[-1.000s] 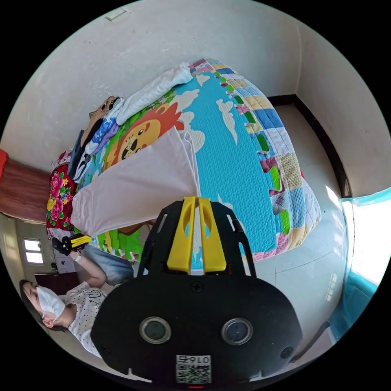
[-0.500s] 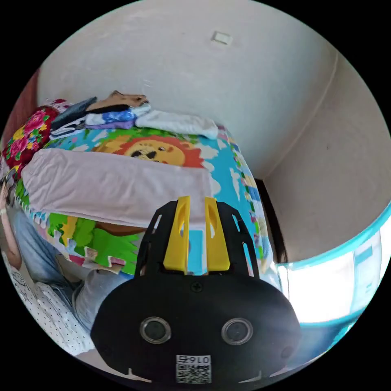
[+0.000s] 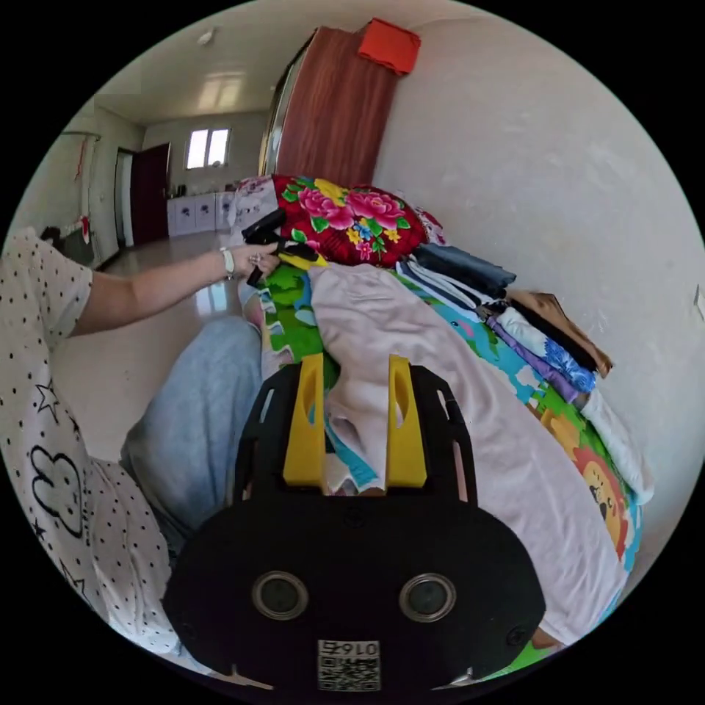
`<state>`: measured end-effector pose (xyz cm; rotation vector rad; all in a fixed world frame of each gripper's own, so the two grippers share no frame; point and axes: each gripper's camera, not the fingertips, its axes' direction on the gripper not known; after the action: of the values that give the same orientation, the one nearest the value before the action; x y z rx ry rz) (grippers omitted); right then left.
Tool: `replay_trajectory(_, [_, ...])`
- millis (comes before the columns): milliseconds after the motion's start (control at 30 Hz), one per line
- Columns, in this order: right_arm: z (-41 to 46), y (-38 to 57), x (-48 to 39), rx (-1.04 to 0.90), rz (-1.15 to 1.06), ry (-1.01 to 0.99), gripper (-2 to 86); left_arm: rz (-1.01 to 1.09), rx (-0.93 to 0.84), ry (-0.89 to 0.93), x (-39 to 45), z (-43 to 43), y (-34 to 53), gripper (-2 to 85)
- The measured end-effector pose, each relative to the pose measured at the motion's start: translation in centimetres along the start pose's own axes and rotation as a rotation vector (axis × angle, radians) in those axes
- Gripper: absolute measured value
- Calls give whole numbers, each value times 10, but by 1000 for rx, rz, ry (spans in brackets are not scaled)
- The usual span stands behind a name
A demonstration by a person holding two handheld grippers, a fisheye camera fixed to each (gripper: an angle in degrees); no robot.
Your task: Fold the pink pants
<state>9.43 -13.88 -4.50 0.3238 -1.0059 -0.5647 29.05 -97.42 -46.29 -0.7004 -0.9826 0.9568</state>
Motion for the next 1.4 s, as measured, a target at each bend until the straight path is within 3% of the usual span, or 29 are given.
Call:
replay_trajectory(100, [48,-32,-57,-117,-125,96,112,76,-33,-17,-12,-3,-1,-2])
replay_trajectory(233, [95,-61,-87,-280,-75,156,33,152,-153,-120,-21,-7,-12,-8])
replay_trajectory(433, [93,-88,-101,-203,-26,-56,13,248,-289,-220,-41,-20,-25,1])
replay_trajectory(533, [110,-99,-116,-211,-6,-79,21,158,-321,-219,-65,-19,-24,36])
replay_trajectory(633, [114,-110,-132,-177,12,-73,43,-5,-202,-196,-85,-42,-21,64])
replay_trajectory(733, [118,-119,-146,-148,24,-105,74,-119,-55,-47,-95,-71,-4,101])
replay_trajectory(800, [122,-125,-153,-134,50,-105,80,-221,-76,16,-102,-71,15,122])
replay_trajectory(900, [129,-137,-167,-128,59,-83,81,-275,-185,-53,-99,-55,34,141])
replay_trajectory(1033, [138,-156,-185,-136,52,-58,81,-334,-199,-17,-101,-32,45,149])
replay_trajectory(1167, [143,-171,-200,-138,58,-45,81,-412,-180,-130,-115,-7,41,134])
replay_trajectory(1400, [144,-191,-227,-118,70,4,84,-596,58,-98,-138,-4,46,80])
